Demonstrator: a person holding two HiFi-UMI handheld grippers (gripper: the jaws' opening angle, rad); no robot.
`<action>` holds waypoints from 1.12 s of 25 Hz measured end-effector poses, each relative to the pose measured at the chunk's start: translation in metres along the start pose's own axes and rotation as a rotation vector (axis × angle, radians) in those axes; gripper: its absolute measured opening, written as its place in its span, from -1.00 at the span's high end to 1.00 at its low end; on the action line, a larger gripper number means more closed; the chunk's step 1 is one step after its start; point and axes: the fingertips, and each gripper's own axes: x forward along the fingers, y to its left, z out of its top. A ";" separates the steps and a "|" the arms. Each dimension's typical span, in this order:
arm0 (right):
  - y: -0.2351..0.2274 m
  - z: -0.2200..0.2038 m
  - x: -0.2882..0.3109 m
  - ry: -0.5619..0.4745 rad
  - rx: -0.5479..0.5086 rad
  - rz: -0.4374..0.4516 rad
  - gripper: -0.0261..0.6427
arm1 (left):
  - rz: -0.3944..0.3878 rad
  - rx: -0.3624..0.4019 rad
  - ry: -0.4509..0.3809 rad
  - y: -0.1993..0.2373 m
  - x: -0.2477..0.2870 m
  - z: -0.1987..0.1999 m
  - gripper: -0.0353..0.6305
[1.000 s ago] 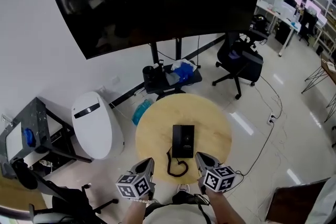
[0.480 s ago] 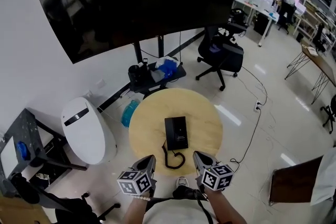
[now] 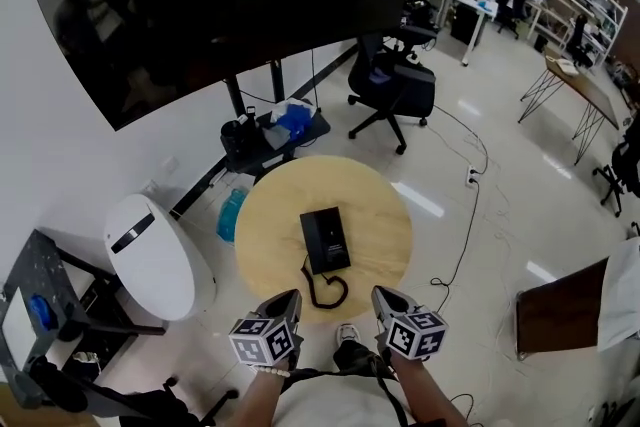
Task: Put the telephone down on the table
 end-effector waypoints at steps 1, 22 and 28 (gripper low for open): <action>0.001 -0.002 -0.001 0.000 0.004 -0.007 0.91 | -0.005 0.003 0.006 -0.001 -0.001 0.000 0.88; 0.029 -0.006 -0.013 -0.030 -0.008 -0.043 0.92 | -0.075 0.039 0.024 -0.006 -0.009 0.006 0.88; 0.031 -0.003 -0.013 -0.035 -0.020 -0.042 0.91 | -0.085 0.038 0.017 -0.008 -0.008 0.008 0.88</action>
